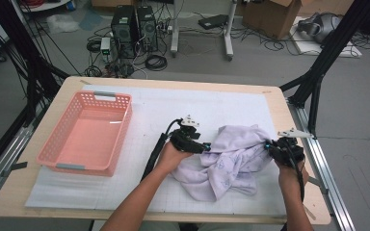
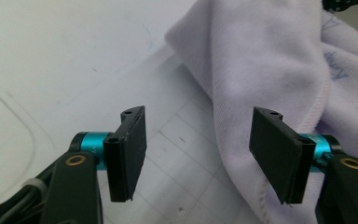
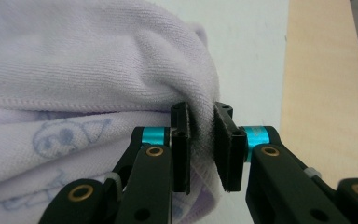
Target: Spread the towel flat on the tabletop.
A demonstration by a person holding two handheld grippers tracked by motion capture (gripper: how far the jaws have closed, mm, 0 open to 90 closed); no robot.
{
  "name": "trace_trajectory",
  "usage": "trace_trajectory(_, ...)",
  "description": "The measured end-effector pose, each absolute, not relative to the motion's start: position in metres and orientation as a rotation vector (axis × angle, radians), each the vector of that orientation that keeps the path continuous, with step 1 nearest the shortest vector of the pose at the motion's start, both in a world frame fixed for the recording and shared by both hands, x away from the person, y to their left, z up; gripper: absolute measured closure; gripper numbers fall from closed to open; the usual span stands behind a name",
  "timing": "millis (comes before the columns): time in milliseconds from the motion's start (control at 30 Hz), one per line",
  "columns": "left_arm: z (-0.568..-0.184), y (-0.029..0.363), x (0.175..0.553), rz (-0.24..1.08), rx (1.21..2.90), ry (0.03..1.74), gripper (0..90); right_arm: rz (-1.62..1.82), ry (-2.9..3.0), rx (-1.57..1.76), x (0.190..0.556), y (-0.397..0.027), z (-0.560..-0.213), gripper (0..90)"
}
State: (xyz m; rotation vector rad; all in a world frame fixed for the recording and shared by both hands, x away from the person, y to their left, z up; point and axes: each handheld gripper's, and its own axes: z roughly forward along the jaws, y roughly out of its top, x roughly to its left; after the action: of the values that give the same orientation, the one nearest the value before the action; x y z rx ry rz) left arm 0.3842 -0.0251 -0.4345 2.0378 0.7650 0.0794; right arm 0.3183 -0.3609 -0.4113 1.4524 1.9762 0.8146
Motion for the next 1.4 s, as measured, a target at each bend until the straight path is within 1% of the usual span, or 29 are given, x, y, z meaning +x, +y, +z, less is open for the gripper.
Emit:
trace_trajectory(33,-0.439,-0.030,0.384,0.052,2.062,0.748,37.4,0.827,1.967,1.480,0.315,-0.364,-0.418,68.9)
trace_trajectory(133,-0.444,-0.035,0.383,0.029,2.081,0.738,37.8,0.854,1.945,1.474,0.312,-0.367,-0.421,59.8)
trace_trajectory(233,-0.448,-0.043,0.380,0.014,2.099,0.703,39.6,0.882,1.933,1.461,0.310,-0.368,-0.417,57.0)
trace_trajectory(300,-0.448,-0.048,0.376,0.035,2.121,0.666,45.2,0.912,1.946,1.410,0.309,-0.367,-0.409,55.3)
trace_trajectory(333,-0.448,-0.050,0.375,0.045,2.135,0.648,51.2,0.930,1.950,1.394,0.309,-0.365,-0.407,54.0)
trace_trajectory(367,-0.447,-0.051,0.373,0.072,2.149,0.634,51.2,0.930,1.950,1.394,0.309,-0.365,-0.407,54.0)
trace_trajectory(400,-0.447,-0.051,0.372,0.070,2.152,0.630,79.9,0.963,1.969,1.351,0.310,-0.358,-0.405,51.6)
trace_trajectory(467,-0.445,-0.050,0.372,0.075,2.154,0.637,85.0,0.972,1.992,1.316,0.312,-0.349,-0.403,49.1)
trace_trajectory(567,-0.439,-0.034,0.375,0.108,2.105,0.698,85.6,0.970,1.998,1.300,0.314,-0.342,-0.401,48.6)
trace_trajectory(700,-0.429,0.007,0.383,0.152,2.005,0.781,85.8,0.977,2.008,1.296,0.319,-0.334,-0.402,48.7)
trace_trajectory(867,-0.413,0.059,0.398,0.248,1.871,0.926,85.9,0.975,2.033,1.297,0.324,-0.328,-0.406,49.0)
trace_trajectory(933,-0.407,0.072,0.402,0.295,1.889,0.955,85.9,0.974,2.042,1.290,0.326,-0.326,-0.407,49.0)
trace_trajectory(967,-0.405,0.077,0.404,0.294,1.872,0.967,85.9,0.979,2.042,1.293,0.327,-0.325,-0.408,49.0)
trace_trajectory(1100,-0.397,0.084,0.409,0.316,1.820,0.956,85.8,1.041,2.053,1.281,0.333,-0.321,-0.408,48.9)
trace_trajectory(1133,-0.396,0.083,0.411,0.300,1.817,0.953,85.8,1.041,2.053,1.281,0.333,-0.321,-0.408,48.9)
trace_trajectory(1233,-0.390,0.076,0.413,0.302,1.809,0.935,85.8,1.058,2.080,1.261,0.337,-0.314,-0.406,49.0)
trace_trajectory(1333,-0.384,0.067,0.417,0.338,1.790,0.918,85.8,1.075,2.115,1.206,0.345,-0.305,-0.401,49.0)
trace_trajectory(1367,-0.383,0.065,0.421,0.345,1.802,0.923,85.8,1.058,2.141,1.152,0.353,-0.296,-0.398,49.1)
trace_trajectory(1400,-0.381,0.062,0.424,0.336,1.816,0.925,85.8,1.058,2.141,1.152,0.353,-0.296,-0.398,49.1)
